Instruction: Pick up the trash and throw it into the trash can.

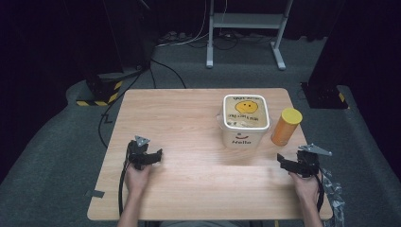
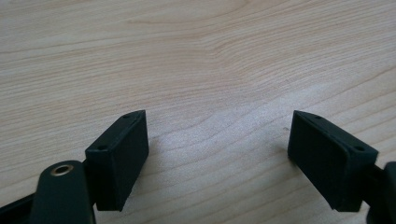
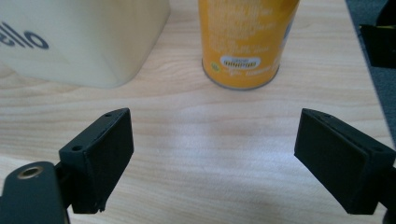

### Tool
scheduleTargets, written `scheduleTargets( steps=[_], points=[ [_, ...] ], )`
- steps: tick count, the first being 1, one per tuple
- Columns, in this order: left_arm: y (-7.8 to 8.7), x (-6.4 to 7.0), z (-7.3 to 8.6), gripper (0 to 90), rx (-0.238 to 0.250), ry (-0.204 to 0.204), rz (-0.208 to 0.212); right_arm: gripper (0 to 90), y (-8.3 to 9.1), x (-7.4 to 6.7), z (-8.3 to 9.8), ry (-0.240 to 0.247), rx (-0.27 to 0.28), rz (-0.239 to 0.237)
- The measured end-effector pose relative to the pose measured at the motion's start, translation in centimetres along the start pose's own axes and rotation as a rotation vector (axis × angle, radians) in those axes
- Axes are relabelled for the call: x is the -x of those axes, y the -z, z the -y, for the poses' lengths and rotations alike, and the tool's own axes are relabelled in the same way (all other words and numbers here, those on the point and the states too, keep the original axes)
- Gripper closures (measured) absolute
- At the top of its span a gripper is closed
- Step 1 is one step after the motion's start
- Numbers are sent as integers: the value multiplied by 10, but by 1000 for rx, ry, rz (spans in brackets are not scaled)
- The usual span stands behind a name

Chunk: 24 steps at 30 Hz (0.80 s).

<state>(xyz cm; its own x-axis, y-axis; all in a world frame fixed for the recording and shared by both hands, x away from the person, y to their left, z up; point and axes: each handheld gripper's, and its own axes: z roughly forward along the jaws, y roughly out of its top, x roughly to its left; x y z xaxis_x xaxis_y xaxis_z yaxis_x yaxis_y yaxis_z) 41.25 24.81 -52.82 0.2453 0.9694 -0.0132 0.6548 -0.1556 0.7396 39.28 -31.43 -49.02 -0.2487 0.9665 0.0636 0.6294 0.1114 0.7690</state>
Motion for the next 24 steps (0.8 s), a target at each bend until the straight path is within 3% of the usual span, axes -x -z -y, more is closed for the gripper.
scheduleTargets(
  steps=[9, 15, 24],
  points=[
    [0, 0, 0, 207, 0, 0, 0, 105, 2, -1, -15, 14, 21, 9],
    [0, 0, 0, 207, 0, 0, 0, 103, 4, 4, -38, 8, 45, 23],
    [0, 0, 0, 207, 0, 1, 0, 102, -4, 5, -57, 21, 52, 41]
  ],
)
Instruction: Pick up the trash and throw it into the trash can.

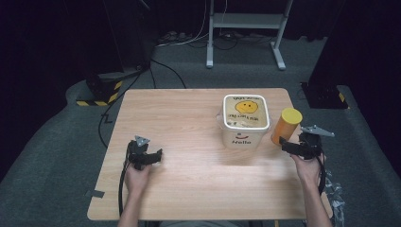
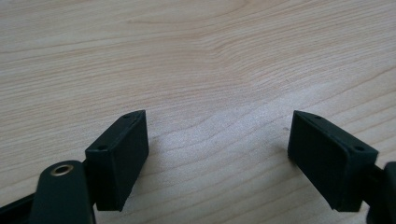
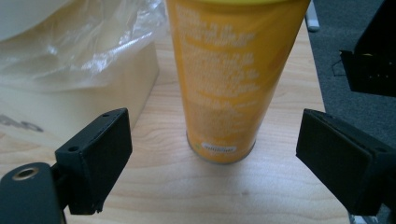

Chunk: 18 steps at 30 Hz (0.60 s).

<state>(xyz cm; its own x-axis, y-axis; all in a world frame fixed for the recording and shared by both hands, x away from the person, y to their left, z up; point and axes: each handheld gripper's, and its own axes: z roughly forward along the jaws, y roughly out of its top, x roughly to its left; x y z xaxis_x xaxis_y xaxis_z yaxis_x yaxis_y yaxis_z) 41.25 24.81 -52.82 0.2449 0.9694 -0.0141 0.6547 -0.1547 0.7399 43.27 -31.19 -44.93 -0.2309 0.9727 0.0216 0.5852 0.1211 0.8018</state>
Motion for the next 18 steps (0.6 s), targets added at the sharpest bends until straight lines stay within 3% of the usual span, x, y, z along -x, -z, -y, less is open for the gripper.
scheduleTargets(
  steps=[6, 18],
  points=[
    [0, 0, 0, 207, 0, 0, 0, 101, -3, 0, -14, 33, -5, 26],
    [0, 0, 0, 207, 0, -3, -1, 118, -18, 0, -36, 54, 8, 54]
  ],
)
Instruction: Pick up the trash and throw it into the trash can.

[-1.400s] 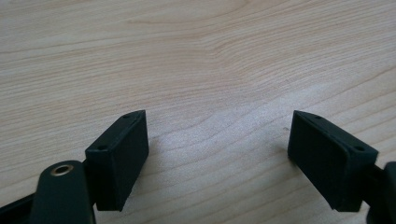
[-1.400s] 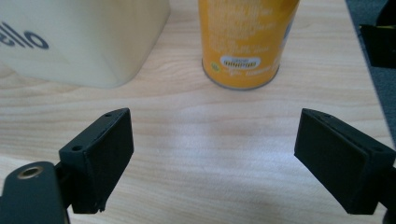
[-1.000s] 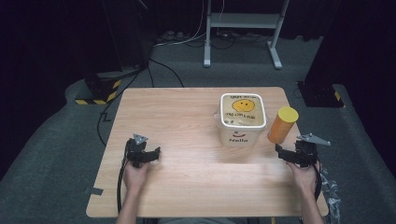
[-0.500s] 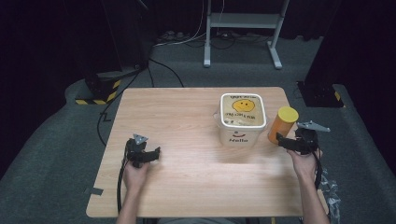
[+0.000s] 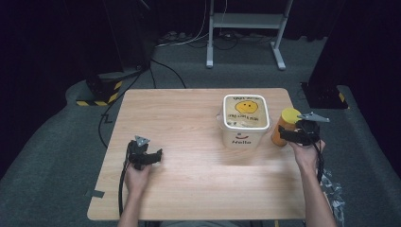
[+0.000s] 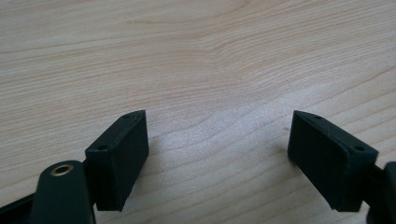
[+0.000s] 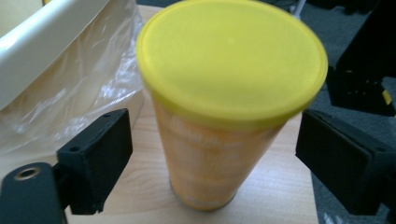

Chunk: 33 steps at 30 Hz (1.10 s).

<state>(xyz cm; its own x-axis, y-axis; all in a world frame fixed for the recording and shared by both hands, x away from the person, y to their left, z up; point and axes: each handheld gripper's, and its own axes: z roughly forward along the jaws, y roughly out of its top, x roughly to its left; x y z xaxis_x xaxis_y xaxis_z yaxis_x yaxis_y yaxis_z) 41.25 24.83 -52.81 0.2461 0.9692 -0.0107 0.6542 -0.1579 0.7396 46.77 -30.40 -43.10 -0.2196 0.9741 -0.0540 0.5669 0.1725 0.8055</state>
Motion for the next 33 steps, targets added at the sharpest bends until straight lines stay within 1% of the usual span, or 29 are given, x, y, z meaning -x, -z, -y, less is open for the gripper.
scheduleTargets(
  steps=[1, 3, 5, 8, 9, 12, 14, 15, 16, 17, 18, 19, 21, 23, 24, 25, 27, 29, 30, 31, 33],
  points=[
    [0, 0, 0, 207, 0, 3, 1, 118, -1, 0, -1, -4, -8, 2],
    [0, 0, 0, 207, 0, 2, 1, 123, -5, 0, -3, 1, 6, 12],
    [0, 0, 0, 207, 0, 3, 2, 128, -7, 0, -6, -2, -13, 0],
    [0, 0, 0, 207, 0, 3, 1, 133, -11, 0, -8, 3, -18, 1],
    [0, 0, 0, 207, 0, 3, 1, 143, -12, -1, -8, -10, -18, -2],
    [0, 0, 0, 207, 0, 3, 1, 169, -15, 0, -8, -8, -14, -2],
    [0, 0, 0, 207, 1, 2, 2, 228, -16, 0, -8, -10, -11, -3],
    [0, 0, 0, 207, 1, 2, 2, 232, -16, 1, -8, -4, 5, 5],
    [0, 0, 0, 207, 0, 0, 0, 233, -16, 1, -8, -15, 10, 5],
    [0, 0, 0, 207, 0, 0, 0, 234, -15, 1, -8, -15, -1, -3],
    [0, 0, 0, 207, 0, 0, 0, 234, -15, 1, -8, -15, -1, -3],
    [0, 0, 0, 206, 0, 2, 1, 235, -15, 1, -7, -26, 2, -10],
    [0, 0, 0, 207, 0, 2, 1, 235, -15, 1, -7, -21, 8, -8],
    [0, 0, 0, 206, 0, 3, 1, 237, -11, 0, -9, -24, 7, -11],
    [0, 0, 0, 207, 0, 3, 1, 237, -9, 0, -9, -26, 25, -12],
    [0, 0, 0, 207, 0, 3, 1, 237, -7, 0, -10, -30, 18, -21],
    [0, 0, 0, 207, 0, 1, 1, 237, -7, 0, -10, -27, 27, -18],
    [0, 0, 0, 206, 0, 3, 1, 237, -4, 0, -11, -32, 21, -21],
    [0, 0, 0, 207, 0, 2, 1, 237, -4, 1, -11, -28, 26, -19],
    [0, 0, 0, 207, 0, 2, 1, 237, -2, 1, -12, -26, 18, -24],
    [0, 0, 0, 206, 0, 3, 1, 237, 3, 1, -15, -32, 23, -28]
  ],
)
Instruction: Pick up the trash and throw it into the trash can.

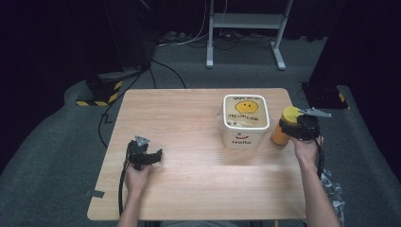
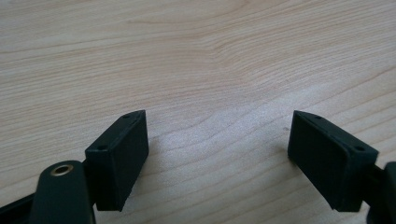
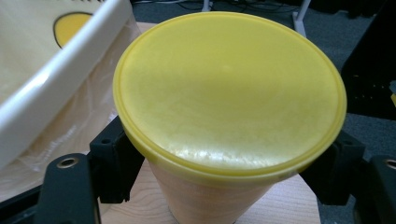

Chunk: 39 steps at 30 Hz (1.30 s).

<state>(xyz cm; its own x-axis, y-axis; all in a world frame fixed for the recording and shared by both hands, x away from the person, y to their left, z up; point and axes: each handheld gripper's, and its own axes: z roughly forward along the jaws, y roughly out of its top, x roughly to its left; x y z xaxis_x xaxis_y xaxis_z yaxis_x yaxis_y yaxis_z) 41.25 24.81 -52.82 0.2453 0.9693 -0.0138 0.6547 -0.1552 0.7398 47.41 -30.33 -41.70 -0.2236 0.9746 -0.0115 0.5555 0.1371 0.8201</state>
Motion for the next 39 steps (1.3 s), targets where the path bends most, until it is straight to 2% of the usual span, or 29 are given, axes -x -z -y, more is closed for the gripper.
scheduleTargets(
  steps=[6, 7, 11, 16, 27, 39],
  points=[
    [0, 0, 0, 206, 0, -1, 0, 237, 11, -1, -8, 7, 21, -21],
    [0, 0, 0, 206, 0, -2, -1, 237, 17, -1, -12, 2, 31, -38],
    [0, -1, 0, 207, 0, -8, -2, 237, 26, -1, -15, -4, 37, -57],
    [0, -1, 0, 206, -1, -9, -1, 238, 36, -1, -21, 9, 55, -73],
    [0, -1, 0, 191, -4, -5, -8, 238, 62, -5, -44, 41, 107, -91],
    [0, -1, 0, 192, -4, -5, -9, 239, 77, -14, -65, 88, 134, -87]
  ],
)
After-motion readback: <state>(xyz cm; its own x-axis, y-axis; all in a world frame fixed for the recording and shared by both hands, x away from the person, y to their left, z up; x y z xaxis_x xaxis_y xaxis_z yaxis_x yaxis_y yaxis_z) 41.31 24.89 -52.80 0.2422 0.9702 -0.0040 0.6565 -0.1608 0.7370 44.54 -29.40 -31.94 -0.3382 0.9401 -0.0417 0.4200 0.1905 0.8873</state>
